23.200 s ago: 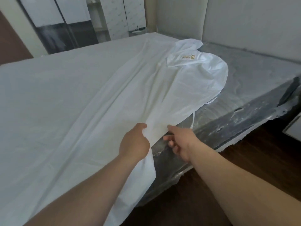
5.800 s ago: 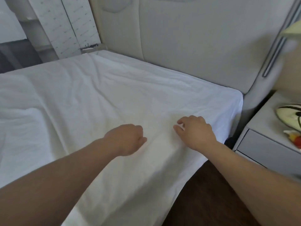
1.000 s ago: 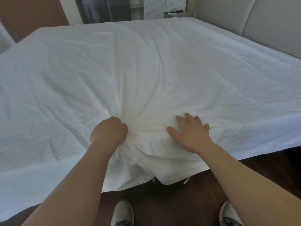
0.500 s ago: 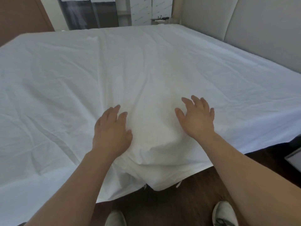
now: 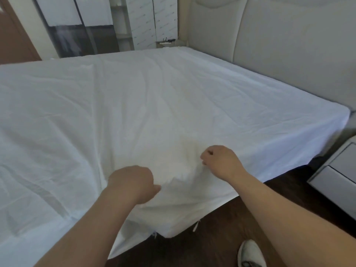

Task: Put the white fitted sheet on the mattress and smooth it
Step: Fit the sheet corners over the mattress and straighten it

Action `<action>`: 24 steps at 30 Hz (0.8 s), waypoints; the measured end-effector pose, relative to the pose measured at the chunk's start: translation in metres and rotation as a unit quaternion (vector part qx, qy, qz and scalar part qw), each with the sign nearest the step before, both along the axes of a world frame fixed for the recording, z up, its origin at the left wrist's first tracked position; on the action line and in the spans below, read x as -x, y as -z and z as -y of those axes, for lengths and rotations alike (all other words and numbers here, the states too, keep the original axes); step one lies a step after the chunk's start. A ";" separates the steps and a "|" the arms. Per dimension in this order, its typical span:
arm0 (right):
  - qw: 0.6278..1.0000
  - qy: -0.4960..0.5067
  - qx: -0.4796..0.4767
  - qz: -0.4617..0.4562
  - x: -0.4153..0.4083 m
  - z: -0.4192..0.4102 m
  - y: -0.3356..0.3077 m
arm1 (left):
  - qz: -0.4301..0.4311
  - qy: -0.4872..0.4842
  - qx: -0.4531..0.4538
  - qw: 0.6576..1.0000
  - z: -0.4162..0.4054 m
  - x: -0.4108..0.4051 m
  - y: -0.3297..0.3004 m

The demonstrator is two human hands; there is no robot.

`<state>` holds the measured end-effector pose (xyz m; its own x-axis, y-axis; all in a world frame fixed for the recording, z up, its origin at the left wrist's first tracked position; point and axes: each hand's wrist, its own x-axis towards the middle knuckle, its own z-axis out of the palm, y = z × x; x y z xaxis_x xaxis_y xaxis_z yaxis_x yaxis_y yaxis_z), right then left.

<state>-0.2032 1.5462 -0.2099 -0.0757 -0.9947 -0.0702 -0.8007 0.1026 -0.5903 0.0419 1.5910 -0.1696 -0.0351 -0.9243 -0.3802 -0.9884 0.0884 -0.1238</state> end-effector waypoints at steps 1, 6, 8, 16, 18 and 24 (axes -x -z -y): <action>0.999 0.038 0.023 0.027 0.011 0.005 -0.003 | -0.022 -0.001 0.032 0.999 0.006 0.010 -0.007; 0.993 0.090 0.041 -0.060 0.072 0.018 0.007 | -0.173 0.073 0.090 0.978 0.054 0.056 0.002; 0.991 0.100 0.032 -0.083 0.093 0.030 0.011 | -0.166 0.088 0.063 0.980 0.076 0.074 0.016; 0.974 0.101 0.036 -0.200 0.113 0.101 0.015 | -0.105 0.108 0.117 0.982 0.172 0.093 0.036; 0.975 0.073 0.005 -0.208 0.096 0.112 0.020 | -0.080 0.089 0.102 0.988 0.179 0.081 0.046; 0.972 -0.036 -0.043 -0.227 0.021 0.059 0.047 | -0.056 0.087 -0.002 0.995 0.134 0.034 0.069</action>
<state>-0.2247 1.4867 -0.2571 -0.0494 -0.9903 -0.1295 -0.9836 0.0708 -0.1661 0.0074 1.4570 -0.2389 -0.2363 -0.8989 -0.3690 -0.9657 0.2594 -0.0134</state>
